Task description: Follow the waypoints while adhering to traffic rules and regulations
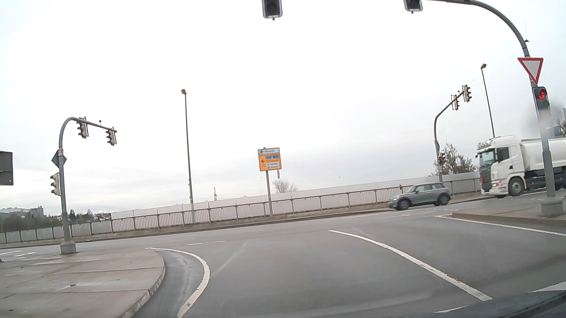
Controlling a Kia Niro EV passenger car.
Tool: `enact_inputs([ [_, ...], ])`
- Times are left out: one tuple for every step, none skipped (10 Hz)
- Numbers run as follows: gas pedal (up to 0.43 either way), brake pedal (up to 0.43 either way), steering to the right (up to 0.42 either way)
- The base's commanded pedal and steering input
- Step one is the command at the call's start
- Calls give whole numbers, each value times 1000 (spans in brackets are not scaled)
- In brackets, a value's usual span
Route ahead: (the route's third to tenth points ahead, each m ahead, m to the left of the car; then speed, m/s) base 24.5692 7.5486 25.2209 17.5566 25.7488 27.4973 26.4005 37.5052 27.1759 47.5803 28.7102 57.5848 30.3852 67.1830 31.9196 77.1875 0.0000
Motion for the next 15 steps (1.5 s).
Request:
enact_inputs([
  [0, 390, -14],
  [0, 390, -13],
  [0, 384, -14],
  [0, 384, -14],
  [0, 384, -14],
  [0, 384, -14],
  [0, 384, -13],
  [0, 384, -14],
  [0, 384, -14],
  [0, 384, -13],
  [0, 384, -14],
  [0, 384, -14],
  [0, 384, -14],
  [0, 384, -14],
  [0, 384, -14],
])
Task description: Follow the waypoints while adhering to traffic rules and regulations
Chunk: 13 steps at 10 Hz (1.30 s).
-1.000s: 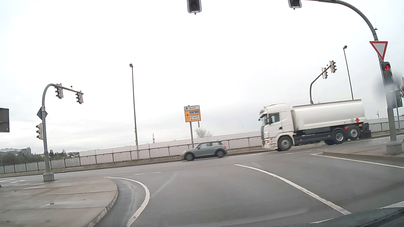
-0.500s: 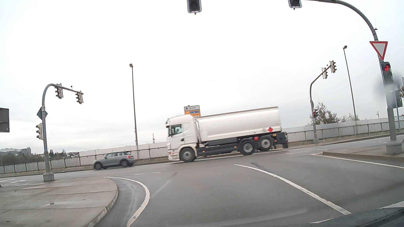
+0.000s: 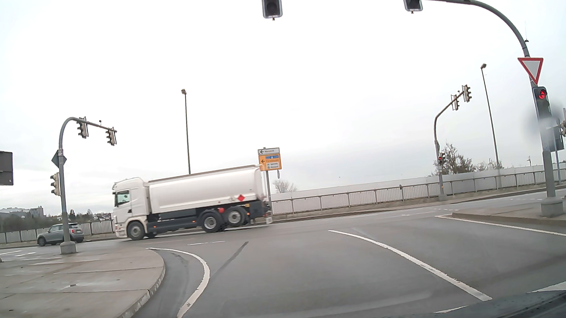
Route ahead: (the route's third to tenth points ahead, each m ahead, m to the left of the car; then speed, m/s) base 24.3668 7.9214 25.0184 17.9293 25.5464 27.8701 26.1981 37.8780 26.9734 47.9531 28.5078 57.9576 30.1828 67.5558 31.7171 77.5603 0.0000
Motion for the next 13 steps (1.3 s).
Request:
enact_inputs([
  [0, 384, -14],
  [0, 384, -13],
  [0, 384, -14],
  [0, 378, -14],
  [0, 378, -14],
  [0, 384, -14],
  [0, 378, -13],
  [0, 378, -14],
  [0, 384, -14],
  [0, 378, -14],
  [0, 384, -13],
  [0, 384, -13],
  [0, 384, -14],
])
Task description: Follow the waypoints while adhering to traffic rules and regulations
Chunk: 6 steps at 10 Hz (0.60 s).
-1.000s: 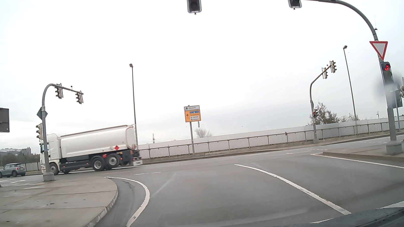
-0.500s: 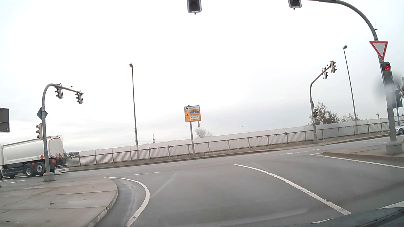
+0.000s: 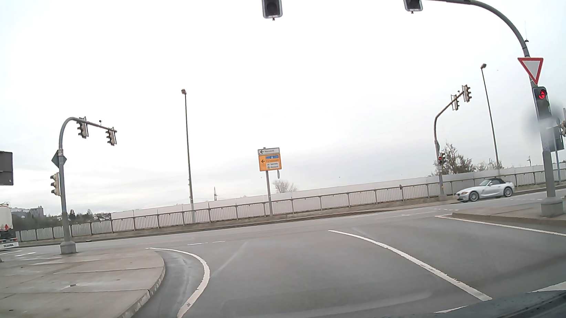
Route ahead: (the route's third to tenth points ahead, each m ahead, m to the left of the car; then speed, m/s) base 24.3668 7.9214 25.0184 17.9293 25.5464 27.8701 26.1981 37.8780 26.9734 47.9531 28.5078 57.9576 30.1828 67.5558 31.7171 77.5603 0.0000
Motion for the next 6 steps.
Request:
enact_inputs([
  [0, 384, -13],
  [0, 378, -14],
  [0, 384, -14],
  [0, 384, -13],
  [0, 384, -14],
  [0, 384, -14],
])
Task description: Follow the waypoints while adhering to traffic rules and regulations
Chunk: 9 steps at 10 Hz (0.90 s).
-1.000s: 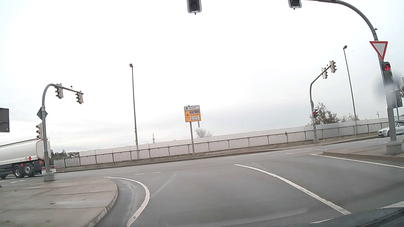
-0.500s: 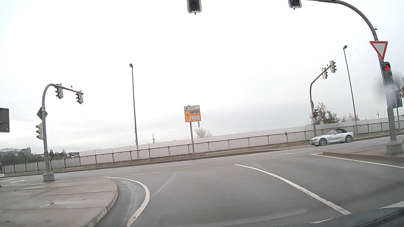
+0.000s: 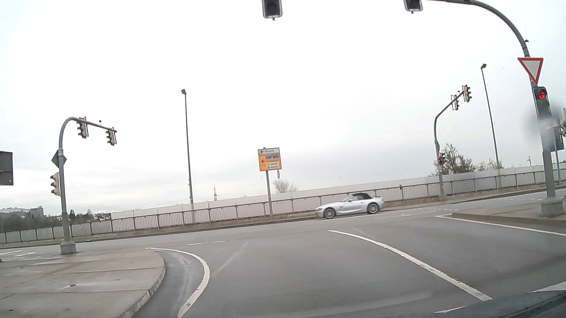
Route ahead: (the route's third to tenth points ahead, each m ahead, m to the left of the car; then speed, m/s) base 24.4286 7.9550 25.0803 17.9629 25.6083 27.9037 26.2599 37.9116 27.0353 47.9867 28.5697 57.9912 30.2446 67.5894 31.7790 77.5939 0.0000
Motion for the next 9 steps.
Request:
enact_inputs([
  [0, 384, -14],
  [0, 384, -13],
  [0, 384, -14],
  [0, 384, -13],
  [0, 378, -13],
  [0, 384, -14],
  [0, 378, -14],
  [0, 384, -14],
  [0, 378, -13],
])
